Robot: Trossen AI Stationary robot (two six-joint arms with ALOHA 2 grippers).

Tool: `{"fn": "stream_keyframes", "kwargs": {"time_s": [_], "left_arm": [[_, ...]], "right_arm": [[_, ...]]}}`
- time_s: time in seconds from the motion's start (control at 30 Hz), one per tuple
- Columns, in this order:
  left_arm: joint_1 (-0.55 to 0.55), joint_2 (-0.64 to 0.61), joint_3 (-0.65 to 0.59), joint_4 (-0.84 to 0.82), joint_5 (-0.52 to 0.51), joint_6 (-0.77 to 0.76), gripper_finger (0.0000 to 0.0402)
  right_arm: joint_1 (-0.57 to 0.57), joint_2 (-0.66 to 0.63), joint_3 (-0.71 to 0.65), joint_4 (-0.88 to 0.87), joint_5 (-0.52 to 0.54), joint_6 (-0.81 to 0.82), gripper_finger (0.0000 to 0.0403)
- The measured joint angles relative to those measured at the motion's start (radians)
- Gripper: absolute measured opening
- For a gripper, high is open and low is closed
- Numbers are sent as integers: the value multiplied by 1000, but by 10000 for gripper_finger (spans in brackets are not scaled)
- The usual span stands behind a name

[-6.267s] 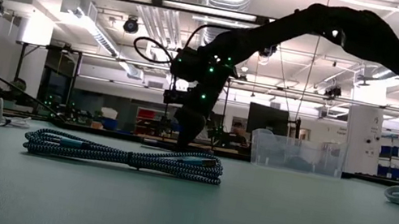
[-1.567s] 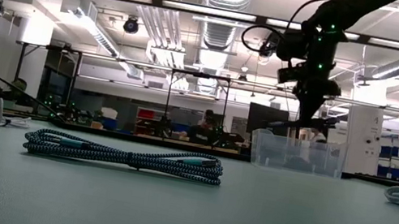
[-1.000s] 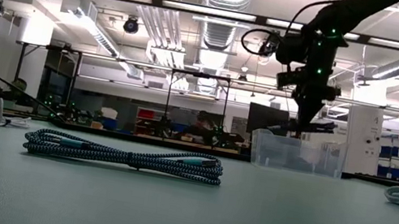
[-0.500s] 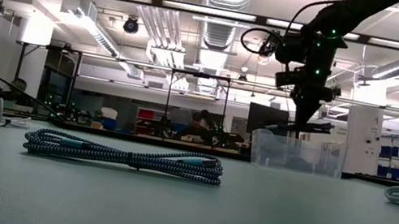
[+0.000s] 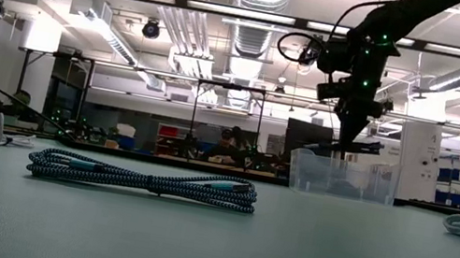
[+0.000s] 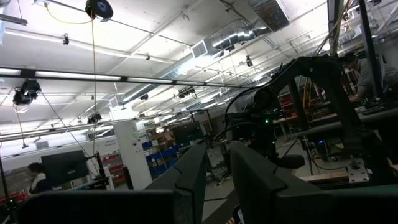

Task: Pick and place USB-C Cables
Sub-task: Put the violet charger cable into the transparent bin

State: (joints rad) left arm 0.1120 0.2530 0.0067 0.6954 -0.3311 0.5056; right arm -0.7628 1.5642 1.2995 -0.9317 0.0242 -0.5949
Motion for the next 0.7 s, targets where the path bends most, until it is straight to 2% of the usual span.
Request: {"fn": "stream_keyframes", "kwargs": {"time_s": [0.37, 0.7], "left_arm": [[0, 0, 0, 0, 0, 0, 58], [0, 0, 0, 0, 0, 0, 58]], "right_arm": [[0, 0, -11, 7, 0, 12, 13], [-4, 1, -83, 79, 1, 17, 13]]}}
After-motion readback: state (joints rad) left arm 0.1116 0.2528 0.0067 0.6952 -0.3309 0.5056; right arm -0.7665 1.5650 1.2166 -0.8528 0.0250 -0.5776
